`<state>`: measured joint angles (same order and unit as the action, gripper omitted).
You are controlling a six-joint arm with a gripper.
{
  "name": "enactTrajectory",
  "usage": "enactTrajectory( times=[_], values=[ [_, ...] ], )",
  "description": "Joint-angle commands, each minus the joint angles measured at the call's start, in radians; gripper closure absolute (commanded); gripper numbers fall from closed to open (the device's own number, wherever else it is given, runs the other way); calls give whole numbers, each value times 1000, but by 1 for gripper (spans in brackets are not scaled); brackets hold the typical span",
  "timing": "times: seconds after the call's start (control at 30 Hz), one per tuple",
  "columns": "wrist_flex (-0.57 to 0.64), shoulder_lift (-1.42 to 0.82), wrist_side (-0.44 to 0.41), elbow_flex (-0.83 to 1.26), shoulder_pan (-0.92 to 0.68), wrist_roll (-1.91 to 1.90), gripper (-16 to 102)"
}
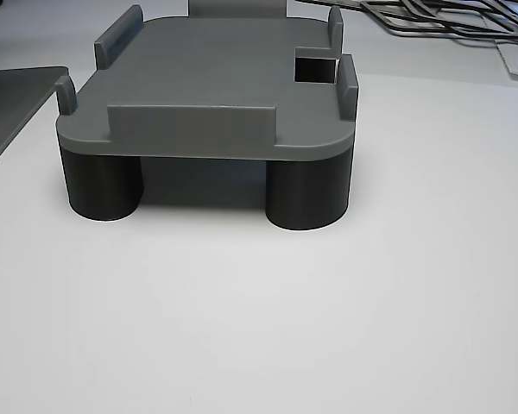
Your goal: Move top rectangular frame to the holder.
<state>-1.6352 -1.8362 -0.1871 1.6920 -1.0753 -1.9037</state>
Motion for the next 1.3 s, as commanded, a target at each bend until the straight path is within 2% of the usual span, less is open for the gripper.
enactTrajectory(
  times=[0.0,0.17,0.37,0.7,1.27],
  values=[
    [-18,6,-25,-78,94,-15,96],
    [-18,84,-49,-146,218,-94,96],
    [-20,253,-38,-275,331,-190,96],
    [-20,371,-23,-399,425,-285,96],
    [-20,449,-11,-436,525,-268,97]
  ],
)
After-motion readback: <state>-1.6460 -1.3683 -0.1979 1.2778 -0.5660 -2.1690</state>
